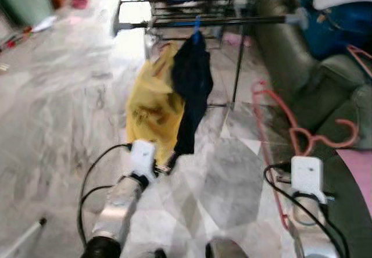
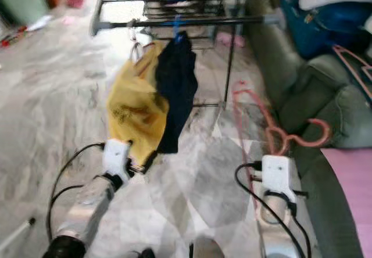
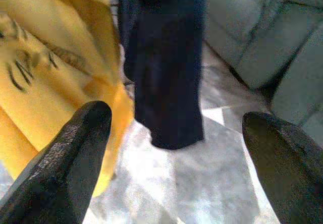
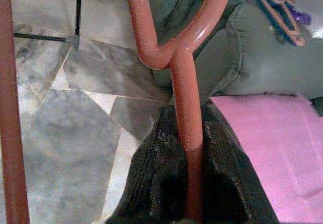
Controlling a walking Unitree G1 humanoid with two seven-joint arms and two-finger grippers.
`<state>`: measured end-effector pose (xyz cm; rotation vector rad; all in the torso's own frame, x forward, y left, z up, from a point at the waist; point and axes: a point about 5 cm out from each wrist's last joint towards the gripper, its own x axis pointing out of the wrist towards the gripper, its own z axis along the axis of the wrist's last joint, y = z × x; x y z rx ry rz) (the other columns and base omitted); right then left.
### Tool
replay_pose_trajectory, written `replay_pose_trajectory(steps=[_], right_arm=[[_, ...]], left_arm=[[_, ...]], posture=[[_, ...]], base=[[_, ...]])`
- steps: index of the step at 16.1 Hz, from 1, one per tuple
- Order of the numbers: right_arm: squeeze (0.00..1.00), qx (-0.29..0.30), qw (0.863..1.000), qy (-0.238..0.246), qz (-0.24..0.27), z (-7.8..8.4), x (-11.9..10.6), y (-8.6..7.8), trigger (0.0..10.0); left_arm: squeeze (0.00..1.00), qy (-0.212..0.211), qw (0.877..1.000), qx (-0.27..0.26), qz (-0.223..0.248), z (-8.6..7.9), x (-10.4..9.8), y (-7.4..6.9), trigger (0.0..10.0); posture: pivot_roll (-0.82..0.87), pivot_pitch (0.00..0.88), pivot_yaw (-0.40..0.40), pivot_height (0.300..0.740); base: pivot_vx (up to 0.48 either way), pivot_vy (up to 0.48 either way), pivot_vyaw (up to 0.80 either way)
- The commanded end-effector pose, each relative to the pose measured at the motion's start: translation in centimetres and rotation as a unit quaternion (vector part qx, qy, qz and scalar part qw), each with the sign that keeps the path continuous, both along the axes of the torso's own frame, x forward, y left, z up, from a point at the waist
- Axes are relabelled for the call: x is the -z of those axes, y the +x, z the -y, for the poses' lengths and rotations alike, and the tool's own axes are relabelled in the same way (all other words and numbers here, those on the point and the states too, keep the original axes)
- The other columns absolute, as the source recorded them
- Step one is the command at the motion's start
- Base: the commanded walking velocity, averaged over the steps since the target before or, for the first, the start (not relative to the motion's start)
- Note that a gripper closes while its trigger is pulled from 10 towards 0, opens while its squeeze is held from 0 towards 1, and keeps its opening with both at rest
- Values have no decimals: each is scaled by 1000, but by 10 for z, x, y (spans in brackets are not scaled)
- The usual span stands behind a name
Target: Hang hanger
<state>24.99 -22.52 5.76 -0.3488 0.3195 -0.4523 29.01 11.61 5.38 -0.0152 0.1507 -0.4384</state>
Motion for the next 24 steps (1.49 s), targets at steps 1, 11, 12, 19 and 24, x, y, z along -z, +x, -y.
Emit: replay_pose_trajectory(steps=[1, 11, 12, 19, 24], right_arm=[[0, 22, 1000, -12, -7, 10, 2, -3, 10000], [0, 20, 997, -58, -51, 8, 9, 4, 10000], [0, 11, 997, -58, -52, 8, 9, 5, 10000], [0, -62, 991, -103, -67, 4, 4, 17, 10000], [0, -61, 969, -220, -97, 17, -6, 33, 10000]], left_arm=[[0, -2, 1000, 11, 0, 9, 1, -1, 10000], [0, 2, 1000, 13, -5, 9, 4, -3, 10000], [0, -1, 1000, 13, -4, 10, 3, -2, 10000], [0, 1, 1000, 6, -9, 3, 7, -8, 10000], [0, 0, 1000, 7, -12, 1, 9, -15, 10000]], posture=[[-171, 209, 13, 740], [-166, 192, 11, 740], [-166, 192, 11, 740], [-157, 220, 4, 740], [-146, 247, -3, 740]], base=[[390, 0, 0], [386, 0, 0], [277, 0, 0], [0, 0, 0], [0, 0, 0]])
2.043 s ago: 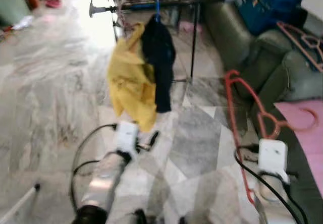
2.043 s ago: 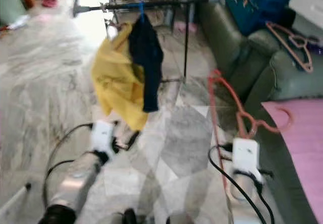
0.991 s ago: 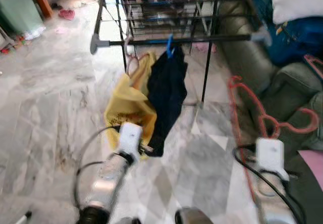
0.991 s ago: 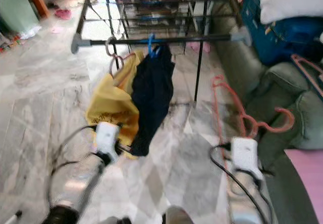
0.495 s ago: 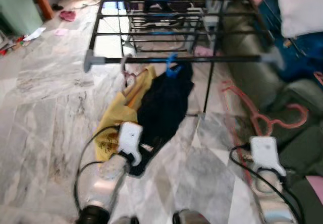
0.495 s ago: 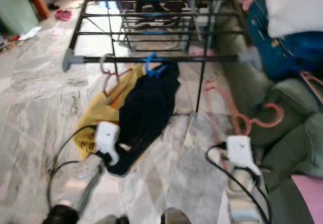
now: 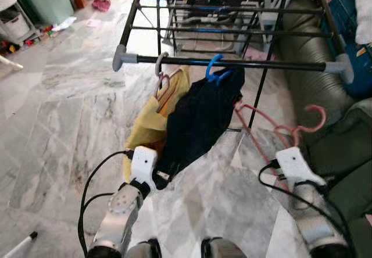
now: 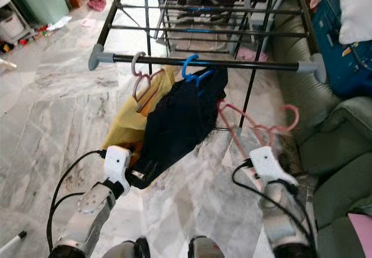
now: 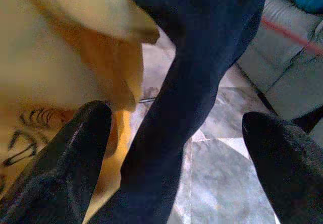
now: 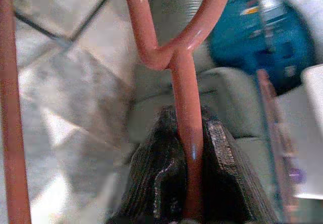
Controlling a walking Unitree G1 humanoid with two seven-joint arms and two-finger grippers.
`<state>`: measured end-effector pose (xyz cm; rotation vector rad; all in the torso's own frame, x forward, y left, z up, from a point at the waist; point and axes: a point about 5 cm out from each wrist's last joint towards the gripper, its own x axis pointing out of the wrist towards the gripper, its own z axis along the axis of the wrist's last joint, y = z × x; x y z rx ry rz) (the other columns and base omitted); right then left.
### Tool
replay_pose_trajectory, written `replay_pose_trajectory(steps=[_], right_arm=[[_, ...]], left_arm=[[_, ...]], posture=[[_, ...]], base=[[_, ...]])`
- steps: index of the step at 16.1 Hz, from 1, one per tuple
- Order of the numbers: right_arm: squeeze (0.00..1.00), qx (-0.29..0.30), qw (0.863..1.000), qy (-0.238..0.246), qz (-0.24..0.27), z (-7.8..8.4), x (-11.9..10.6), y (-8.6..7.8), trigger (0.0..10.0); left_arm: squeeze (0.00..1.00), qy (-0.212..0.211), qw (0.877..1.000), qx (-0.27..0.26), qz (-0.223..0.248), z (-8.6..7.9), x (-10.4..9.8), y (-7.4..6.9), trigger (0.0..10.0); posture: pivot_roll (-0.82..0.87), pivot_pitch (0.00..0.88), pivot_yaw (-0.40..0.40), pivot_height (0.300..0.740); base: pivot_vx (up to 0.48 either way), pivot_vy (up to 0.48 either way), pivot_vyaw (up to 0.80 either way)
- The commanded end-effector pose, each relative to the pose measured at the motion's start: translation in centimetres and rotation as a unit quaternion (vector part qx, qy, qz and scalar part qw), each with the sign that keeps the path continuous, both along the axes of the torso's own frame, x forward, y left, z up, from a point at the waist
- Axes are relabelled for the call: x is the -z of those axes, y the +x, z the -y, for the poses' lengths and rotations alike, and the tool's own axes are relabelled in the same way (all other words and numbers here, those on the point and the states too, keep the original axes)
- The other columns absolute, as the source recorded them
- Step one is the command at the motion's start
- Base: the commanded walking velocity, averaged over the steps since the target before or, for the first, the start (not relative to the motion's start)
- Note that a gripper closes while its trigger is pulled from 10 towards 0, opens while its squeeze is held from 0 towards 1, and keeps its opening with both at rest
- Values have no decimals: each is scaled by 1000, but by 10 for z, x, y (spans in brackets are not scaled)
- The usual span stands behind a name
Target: Hang hanger
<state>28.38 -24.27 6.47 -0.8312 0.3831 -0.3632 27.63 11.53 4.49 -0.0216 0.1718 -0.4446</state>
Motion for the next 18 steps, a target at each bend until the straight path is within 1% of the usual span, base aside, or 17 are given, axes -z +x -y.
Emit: replay_pose_trajectory(steps=[1, 3, 5, 6, 7, 9, 10, 11, 12, 15, 17, 18], right_arm=[[0, 5, 1000, -26, 1, 0, -3, 3, 10000], [0, 3, 999, -41, 9, -3, -5, 7, 10000], [0, 6, 998, -49, 33, -6, -11, 11, 10000], [0, -1, 997, -62, 50, -9, -17, 14, 10000], [0, -3, 996, -68, 55, -10, -19, 16, 10000], [0, -2, 993, -93, 76, -9, -27, 18, 10000], [0, 1, 988, -123, 92, -6, -37, 22, 10000], [0, 3, 987, -133, 95, -5, -40, 24, 10000], [0, 4, 983, -148, 109, -3, -47, 28, 10000], [0, 12, 978, -154, 139, -6, -59, 32, 10000], [0, 10, 979, -150, 135, -7, -58, 34, 10000], [0, 6, 981, -144, 133, -9, -60, 39, 10000]], left_arm=[[0, -1, 1000, 4, -2, -1, 0, -3, 10000], [0, -3, 1000, 5, 0, -1, -1, -3, 10000], [0, -5, 1000, 5, 1, 0, -2, -3, 10000], [0, -10, 1000, 10, 0, 1, -3, -2, 10000], [0, -11, 1000, 13, -1, 2, -3, -2, 10000], [0, -9, 1000, 16, -3, 3, -2, -1, 10000], [0, -10, 1000, 17, -3, 5, -2, 0, 10000], [0, -10, 1000, 17, -3, 6, -2, 0, 10000], [0, -12, 1000, 19, -3, 8, -3, 1, 10000], [0, -14, 1000, 21, -4, 9, -3, 1, 10000], [0, -14, 1000, 22, -4, 9, -2, 1, 10000], [0, -14, 1000, 23, -5, 10, -2, 1, 10000]], posture=[[-140, 253, -3, 740], [-134, 254, -2, 740], [-131, 246, 1, 740], [-133, 243, 0, 740], [-133, 243, 0, 740], [-134, 236, -1, 740], [-135, 233, -1, 740], [-135, 233, -1, 740], [-138, 231, -3, 740], [-138, 226, -7, 740], [-137, 225, -9, 740], [-137, 223, -9, 740]], base=[[0, 0, 0], [0, 0, 0], [0, 0, 0], [0, 0, 0], [0, 0, 0], [0, 0, 0], [0, 0, 0], [0, 0, 0], [0, 0, 0], [0, 0, 0], [0, 0, 0], [0, 0, 0]])
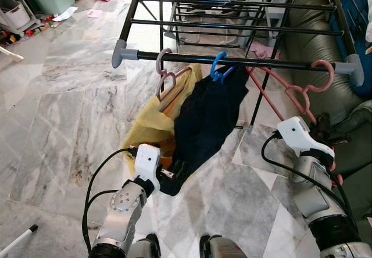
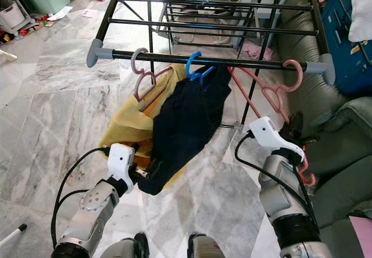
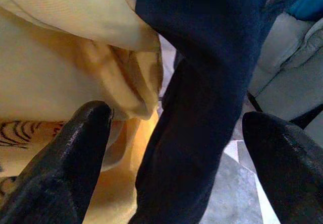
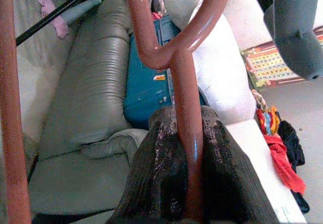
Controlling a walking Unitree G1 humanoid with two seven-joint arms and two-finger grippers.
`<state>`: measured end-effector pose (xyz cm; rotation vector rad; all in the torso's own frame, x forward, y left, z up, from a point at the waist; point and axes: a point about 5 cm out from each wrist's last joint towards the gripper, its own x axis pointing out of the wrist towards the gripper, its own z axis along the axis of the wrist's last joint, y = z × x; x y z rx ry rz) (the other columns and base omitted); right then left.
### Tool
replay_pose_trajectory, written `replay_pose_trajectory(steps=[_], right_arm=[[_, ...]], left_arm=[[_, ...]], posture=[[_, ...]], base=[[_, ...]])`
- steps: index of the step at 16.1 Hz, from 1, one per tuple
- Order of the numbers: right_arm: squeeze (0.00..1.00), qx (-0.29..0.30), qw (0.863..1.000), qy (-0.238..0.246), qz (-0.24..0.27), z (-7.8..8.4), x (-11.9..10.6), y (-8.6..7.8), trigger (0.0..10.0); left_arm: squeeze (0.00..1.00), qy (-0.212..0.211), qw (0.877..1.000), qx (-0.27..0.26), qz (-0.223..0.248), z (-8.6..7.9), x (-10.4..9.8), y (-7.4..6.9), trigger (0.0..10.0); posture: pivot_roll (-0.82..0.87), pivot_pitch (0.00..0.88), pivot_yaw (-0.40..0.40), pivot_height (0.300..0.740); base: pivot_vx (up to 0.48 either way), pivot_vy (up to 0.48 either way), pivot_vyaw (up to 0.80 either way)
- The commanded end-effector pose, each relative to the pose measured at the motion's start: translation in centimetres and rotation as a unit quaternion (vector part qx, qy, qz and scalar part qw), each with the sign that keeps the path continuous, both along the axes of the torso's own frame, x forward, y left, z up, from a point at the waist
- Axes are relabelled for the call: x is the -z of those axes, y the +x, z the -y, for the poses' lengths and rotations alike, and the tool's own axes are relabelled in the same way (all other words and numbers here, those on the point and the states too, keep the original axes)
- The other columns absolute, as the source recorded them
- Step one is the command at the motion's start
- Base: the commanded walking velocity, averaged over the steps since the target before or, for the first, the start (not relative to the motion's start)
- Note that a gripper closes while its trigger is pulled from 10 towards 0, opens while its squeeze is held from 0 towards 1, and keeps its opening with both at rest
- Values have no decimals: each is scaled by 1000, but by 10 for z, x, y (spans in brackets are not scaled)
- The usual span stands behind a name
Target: Hang hanger
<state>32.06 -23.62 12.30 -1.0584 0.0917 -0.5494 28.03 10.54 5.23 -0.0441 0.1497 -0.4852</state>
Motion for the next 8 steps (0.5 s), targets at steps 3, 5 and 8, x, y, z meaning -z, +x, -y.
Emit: replay_pose_trajectory(steps=[3, 5, 8], right_arm=[[0, -4, 1000, 18, 1, -4, -11, 14, 10000], [0, -4, 999, 32, 3, -8, -17, 24, 10000], [0, 2, 999, 51, -11, -8, -15, 30, 10000]], left_arm=[[0, 1, 1000, 6, -13, 1, 5, -3, 10000], [0, 2, 1000, 9, -14, 2, 6, -3, 10000], [0, 3, 1000, 11, -16, 3, 7, -4, 10000]], posture=[[-136, 224, -9, 740], [-137, 230, -6, 740], [-131, 236, -9, 740]], base=[[0, 0, 0], [0, 0, 0], [0, 0, 0]])
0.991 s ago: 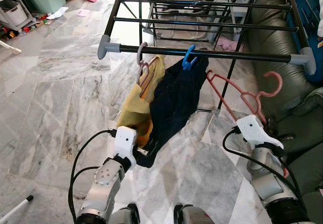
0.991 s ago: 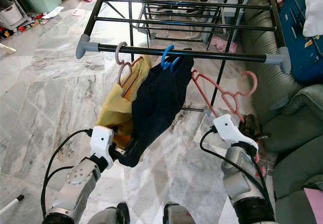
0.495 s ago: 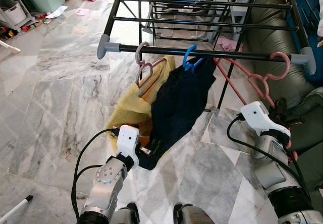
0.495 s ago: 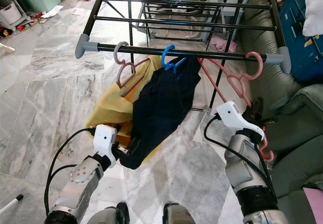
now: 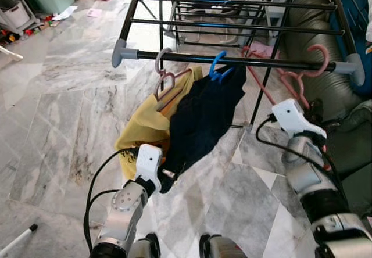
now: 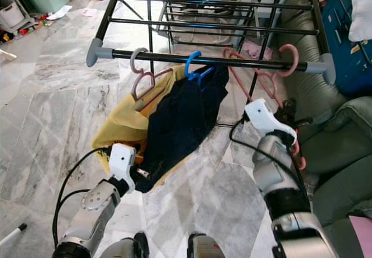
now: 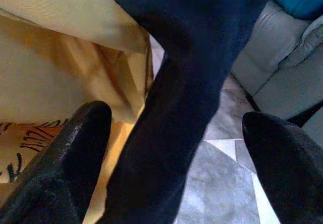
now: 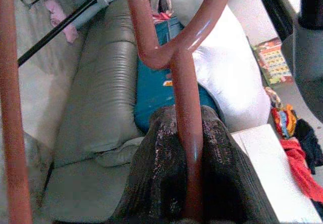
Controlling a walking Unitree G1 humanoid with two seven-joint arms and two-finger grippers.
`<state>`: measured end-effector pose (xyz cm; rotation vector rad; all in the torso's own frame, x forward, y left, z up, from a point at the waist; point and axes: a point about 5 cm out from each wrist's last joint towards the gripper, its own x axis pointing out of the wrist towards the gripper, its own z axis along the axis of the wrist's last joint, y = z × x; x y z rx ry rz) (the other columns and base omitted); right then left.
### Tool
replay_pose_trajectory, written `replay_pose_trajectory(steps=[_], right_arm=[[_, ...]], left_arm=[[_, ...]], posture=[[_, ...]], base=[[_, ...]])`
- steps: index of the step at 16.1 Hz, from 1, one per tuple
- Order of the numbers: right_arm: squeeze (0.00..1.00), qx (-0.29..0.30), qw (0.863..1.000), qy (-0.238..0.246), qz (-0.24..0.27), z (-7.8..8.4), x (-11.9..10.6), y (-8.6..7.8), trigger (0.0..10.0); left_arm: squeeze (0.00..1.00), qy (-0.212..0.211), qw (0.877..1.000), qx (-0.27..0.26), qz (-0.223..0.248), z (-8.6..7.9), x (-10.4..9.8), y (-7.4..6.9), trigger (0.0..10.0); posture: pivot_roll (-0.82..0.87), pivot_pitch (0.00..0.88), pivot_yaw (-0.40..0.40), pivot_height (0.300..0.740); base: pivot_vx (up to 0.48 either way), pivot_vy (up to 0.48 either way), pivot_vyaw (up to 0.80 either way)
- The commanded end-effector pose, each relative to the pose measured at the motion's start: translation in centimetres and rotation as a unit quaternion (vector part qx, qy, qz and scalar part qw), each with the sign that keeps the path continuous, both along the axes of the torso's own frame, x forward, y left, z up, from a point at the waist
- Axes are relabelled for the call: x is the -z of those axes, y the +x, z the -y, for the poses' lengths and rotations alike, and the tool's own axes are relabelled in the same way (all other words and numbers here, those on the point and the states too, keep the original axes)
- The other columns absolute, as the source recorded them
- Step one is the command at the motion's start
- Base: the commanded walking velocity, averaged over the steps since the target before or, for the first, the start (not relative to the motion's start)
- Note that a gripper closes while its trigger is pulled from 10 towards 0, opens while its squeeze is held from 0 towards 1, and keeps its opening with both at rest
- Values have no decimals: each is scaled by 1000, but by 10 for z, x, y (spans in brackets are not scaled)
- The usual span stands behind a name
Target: Hang hanger
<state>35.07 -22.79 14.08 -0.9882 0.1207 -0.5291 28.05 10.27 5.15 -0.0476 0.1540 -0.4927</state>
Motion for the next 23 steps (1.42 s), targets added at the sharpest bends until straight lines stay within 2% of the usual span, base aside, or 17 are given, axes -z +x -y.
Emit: replay_pose_trajectory(steps=[1, 3, 6, 11, 13, 15, 16, 17, 23], right_arm=[[0, 8, 1000, 22, -11, 2, 4, 1, 10000], [0, 26, 998, 43, -36, 12, 9, 4, 10000], [0, 42, 996, 34, -72, 23, 18, 4, 10000], [0, 35, 993, 34, -111, 21, 40, -5, 10000], [0, 22, 993, 35, -112, 20, 41, -4, 10000], [0, 10, 993, 58, -107, 18, 43, -2, 10000], [863, 16, 992, 71, -102, 18, 44, -2, 10000], [1000, 7, 991, 93, -99, 15, 46, -2, 10000], [1000, -21, 991, 104, -78, 5, 44, 0, 10000]], left_arm=[[0, 5, 1000, 7, -14, 0, 6, -5, 10000], [0, 5, 1000, 5, -14, 0, 7, -5, 10000], [0, 6, 1000, 4, -15, 0, 7, -6, 10000], [0, 5, 1000, 5, -18, 1, 8, -6, 10000], [0, 6, 1000, 8, -19, 2, 8, -6, 10000], [0, 6, 1000, 9, -20, 2, 8, -6, 10000], [0, 7, 1000, 9, -20, 2, 8, -6, 10000], [0, 7, 1000, 9, -21, 2, 8, -6, 10000], [0, 7, 1000, 9, -22, 2, 9, -6, 10000]], posture=[[-131, 236, -9, 740], [-125, 237, -11, 740], [-120, 237, -18, 740], [-125, 240, -17, 740], [-126, 241, -15, 740], [-125, 241, -14, 740], [-125, 239, -14, 740], [-124, 241, -12, 740], [-125, 239, -16, 740]], base=[[0, 0, 0], [0, 0, 0], [0, 0, 0], [0, 0, 0], [0, 0, 0], [0, 0, 0], [0, 0, 0], [0, 0, 0], [0, 0, 0]])
